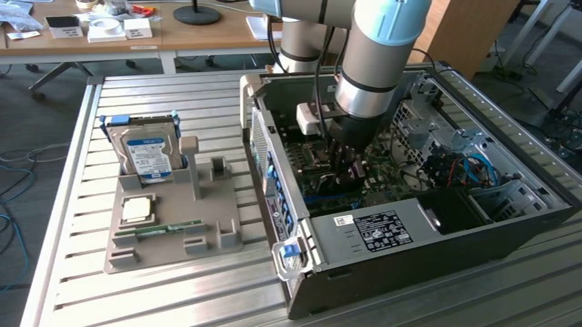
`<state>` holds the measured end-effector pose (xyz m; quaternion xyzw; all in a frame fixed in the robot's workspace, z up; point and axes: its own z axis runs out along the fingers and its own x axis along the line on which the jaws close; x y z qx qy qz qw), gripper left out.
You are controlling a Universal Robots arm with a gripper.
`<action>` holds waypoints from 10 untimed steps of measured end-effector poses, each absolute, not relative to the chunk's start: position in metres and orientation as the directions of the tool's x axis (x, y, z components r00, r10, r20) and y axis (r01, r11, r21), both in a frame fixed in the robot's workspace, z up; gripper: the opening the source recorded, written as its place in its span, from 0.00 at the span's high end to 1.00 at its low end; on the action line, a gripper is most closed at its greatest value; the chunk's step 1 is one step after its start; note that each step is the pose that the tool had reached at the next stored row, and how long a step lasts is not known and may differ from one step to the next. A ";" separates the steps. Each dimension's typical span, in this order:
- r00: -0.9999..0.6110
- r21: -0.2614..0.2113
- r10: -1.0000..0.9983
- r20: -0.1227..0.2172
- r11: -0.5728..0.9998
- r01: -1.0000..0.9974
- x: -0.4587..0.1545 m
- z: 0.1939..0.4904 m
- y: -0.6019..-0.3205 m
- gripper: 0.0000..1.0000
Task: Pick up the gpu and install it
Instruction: 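Insert the gpu into the slot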
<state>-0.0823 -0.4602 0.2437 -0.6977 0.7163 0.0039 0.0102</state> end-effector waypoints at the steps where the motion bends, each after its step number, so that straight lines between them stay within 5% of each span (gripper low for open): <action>1: -0.026 -0.009 -0.999 -0.020 0.026 -1.000 -0.083 0.244 -0.460 0.73; 10: -0.026 -0.008 -0.999 -0.020 0.026 -1.000 -0.083 0.242 -0.460 0.73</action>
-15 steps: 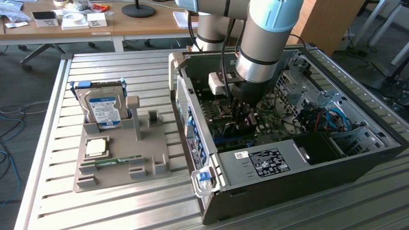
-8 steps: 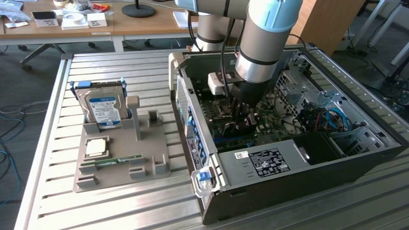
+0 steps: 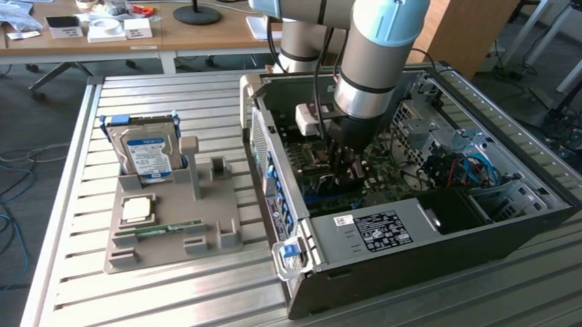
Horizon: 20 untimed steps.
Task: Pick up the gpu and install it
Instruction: 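Insert the gpu into the slot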
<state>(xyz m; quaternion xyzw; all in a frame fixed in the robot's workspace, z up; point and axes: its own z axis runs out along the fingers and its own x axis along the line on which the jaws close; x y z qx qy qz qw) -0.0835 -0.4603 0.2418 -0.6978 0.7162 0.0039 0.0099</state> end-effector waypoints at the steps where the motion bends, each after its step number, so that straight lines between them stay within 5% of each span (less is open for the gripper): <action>1: -0.026 -0.008 -0.999 -0.020 0.026 -1.000 -0.084 0.241 -0.460 0.73; 20: -0.026 -0.009 -0.999 -0.020 0.026 -1.000 -0.084 0.239 -0.460 0.73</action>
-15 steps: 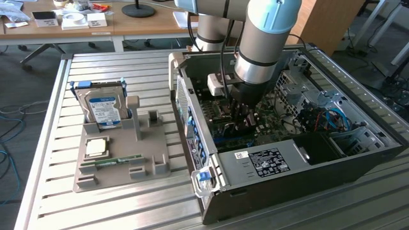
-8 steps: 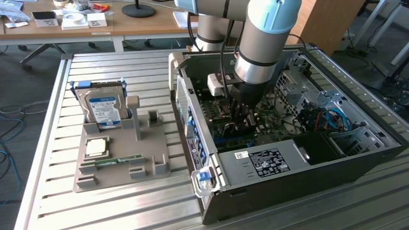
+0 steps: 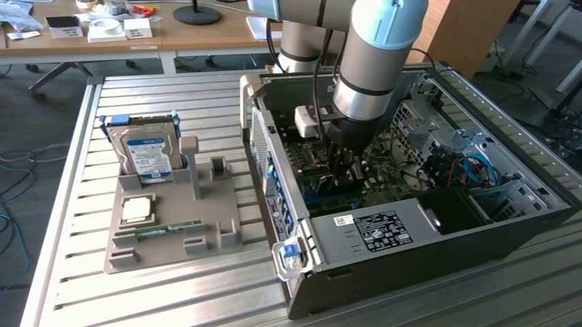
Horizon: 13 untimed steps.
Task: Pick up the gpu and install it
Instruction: 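Insert the gpu into the slot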
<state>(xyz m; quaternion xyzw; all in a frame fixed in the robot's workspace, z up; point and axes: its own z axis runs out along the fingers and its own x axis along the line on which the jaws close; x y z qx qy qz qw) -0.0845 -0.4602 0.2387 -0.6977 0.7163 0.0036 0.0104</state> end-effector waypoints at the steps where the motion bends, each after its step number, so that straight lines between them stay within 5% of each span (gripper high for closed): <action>1: -0.026 -0.010 -0.999 -0.020 0.026 -1.000 -0.085 0.239 -0.460 0.73; 13: -0.026 -0.012 -0.999 -0.019 0.026 -1.000 -0.088 0.239 -0.460 0.73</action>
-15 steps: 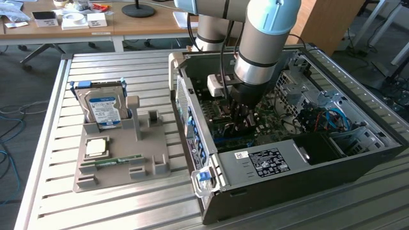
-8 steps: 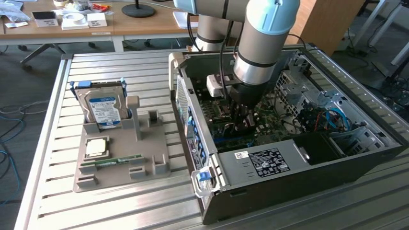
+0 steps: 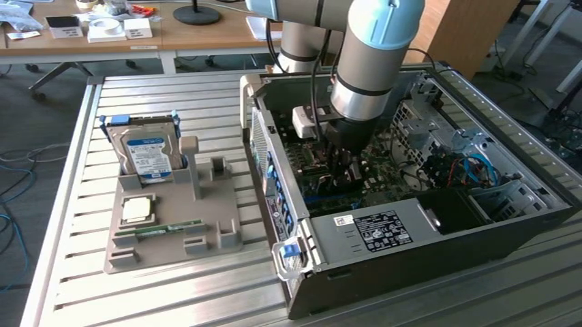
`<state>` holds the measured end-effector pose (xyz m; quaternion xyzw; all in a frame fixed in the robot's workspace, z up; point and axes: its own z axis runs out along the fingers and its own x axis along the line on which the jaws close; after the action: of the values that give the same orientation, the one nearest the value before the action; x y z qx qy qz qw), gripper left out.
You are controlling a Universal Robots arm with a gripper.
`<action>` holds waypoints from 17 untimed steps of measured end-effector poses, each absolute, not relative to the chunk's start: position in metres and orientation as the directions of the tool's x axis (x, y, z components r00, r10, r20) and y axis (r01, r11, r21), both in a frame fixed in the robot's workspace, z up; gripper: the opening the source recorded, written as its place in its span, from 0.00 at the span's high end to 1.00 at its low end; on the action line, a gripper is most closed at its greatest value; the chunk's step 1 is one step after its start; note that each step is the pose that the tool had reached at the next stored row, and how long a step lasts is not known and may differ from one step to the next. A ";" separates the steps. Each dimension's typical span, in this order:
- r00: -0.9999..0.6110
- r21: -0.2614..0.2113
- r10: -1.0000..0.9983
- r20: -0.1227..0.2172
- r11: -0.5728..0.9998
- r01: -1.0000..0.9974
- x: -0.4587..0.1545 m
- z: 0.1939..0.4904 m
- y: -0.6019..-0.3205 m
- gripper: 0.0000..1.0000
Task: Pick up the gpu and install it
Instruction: 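Insert the gpu into the slot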
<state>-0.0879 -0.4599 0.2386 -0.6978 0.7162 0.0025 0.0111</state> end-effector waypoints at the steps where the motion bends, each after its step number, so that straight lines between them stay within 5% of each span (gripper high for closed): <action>1: -0.026 -0.012 -0.999 -0.019 0.026 -1.000 -0.088 0.239 -0.460 0.73; 9: -0.027 -0.011 -0.999 -0.020 0.027 -1.000 -0.088 0.238 -0.460 0.73; 13: -0.026 -0.012 -0.999 -0.019 0.026 -1.000 -0.088 0.239 -0.460 0.60; 17: -0.026 -0.012 -0.999 -0.019 0.026 -1.000 -0.088 0.239 -0.460 0.60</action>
<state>-0.0880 -0.4599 0.2387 -0.6978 0.7162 0.0025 0.0111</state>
